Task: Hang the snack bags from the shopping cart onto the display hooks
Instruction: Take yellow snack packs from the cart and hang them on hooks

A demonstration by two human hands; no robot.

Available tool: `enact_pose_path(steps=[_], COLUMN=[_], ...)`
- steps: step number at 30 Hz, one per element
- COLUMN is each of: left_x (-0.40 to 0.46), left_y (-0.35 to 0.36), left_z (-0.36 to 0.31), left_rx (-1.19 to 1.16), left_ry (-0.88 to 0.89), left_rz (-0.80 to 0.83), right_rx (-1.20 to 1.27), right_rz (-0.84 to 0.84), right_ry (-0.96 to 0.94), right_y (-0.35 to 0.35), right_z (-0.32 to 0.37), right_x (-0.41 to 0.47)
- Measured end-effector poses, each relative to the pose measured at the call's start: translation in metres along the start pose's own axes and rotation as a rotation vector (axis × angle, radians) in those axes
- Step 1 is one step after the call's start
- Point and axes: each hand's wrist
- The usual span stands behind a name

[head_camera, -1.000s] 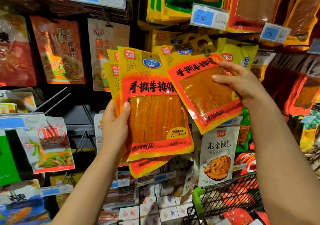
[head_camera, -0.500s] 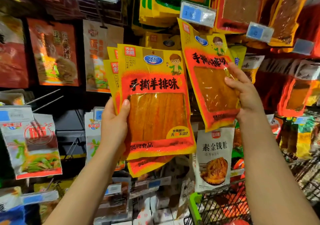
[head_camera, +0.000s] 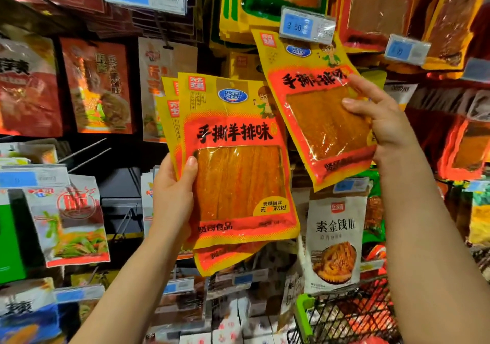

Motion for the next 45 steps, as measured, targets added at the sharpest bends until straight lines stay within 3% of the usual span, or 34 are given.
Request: enact_pose_path(steps=[19,28,32,39,45], left_x=[-0.005,0.004,0.006,0.008,0.015], left_y=[0.004,-0.021,-0.018,-0.003,0.000], left_z=[-0.019,-0.027,-0.026,-0.023,-0.022], left_rx=[-0.006,0.068,0.090,0.054,0.036], left_ry=[0.010,0.019,-0.009,-0.048,-0.050], left_rz=[-0.022,-0.101,-0.077,-0.011,-0.009], right_rx=[-0.123,-0.186,-0.135,-0.134,-0.152], right_rz=[0.021,0.004,-0.054,0.046,0.008], right_ry=[0.148,0.178,0.167,0.267,0.275], right_y=[0.006,0.009,0.005,0.001,0.013], right_z=[0.040,0.026,0.028,0.040,0.040], right_x=[0.005,0.010,0.007,0.013,0.025])
Point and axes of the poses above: each hand's wrist, its own x-axis towards the middle knuckle, its own y-axis out of the palm, z = x × y, and after that the axes turned 10 degrees about -x, right-handed
